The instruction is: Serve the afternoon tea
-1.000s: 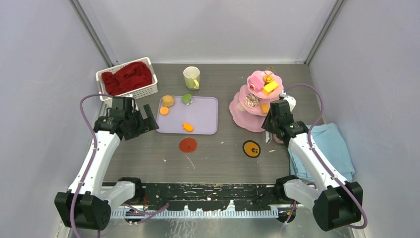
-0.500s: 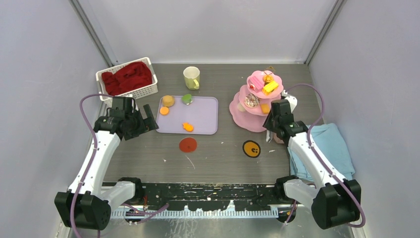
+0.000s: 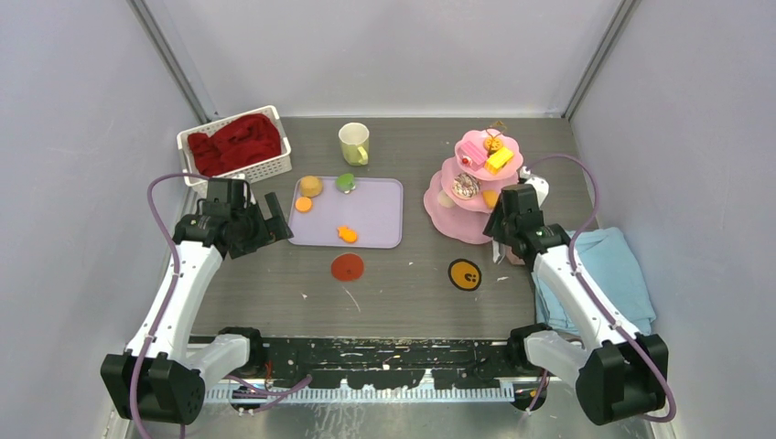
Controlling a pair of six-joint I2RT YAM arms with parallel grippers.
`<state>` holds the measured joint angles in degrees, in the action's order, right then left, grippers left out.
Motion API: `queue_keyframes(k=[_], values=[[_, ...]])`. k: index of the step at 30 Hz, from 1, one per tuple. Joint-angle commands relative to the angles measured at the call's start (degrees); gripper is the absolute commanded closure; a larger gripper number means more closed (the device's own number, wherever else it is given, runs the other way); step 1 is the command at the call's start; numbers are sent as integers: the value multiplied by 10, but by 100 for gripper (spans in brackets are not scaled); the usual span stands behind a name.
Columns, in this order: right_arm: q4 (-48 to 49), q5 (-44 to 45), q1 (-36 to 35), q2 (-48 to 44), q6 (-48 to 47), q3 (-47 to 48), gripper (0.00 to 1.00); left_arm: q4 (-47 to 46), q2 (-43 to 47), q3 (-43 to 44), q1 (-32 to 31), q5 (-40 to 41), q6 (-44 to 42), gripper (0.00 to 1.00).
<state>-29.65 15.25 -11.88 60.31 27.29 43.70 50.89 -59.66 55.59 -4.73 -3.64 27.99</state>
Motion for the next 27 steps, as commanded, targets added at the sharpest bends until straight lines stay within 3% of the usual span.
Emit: queue_keyframes(k=[1,6,15,21,27], values=[[5,15,3,-35,-7,26,51,-11,6,9,4,5,-8,0],[-16,48,2,-52,-13,27,54,-11,5,8,4,3,-8,0],[-62,86,3,-91,-15,43,86,-11,7,7,4,0,-8,0],[-86,101,4,-128,-20,74,88,-11,12,5,4,2,-8,0],[-109,102,3,-194,-51,148,98,-9,16,7,4,1,-8,0]])
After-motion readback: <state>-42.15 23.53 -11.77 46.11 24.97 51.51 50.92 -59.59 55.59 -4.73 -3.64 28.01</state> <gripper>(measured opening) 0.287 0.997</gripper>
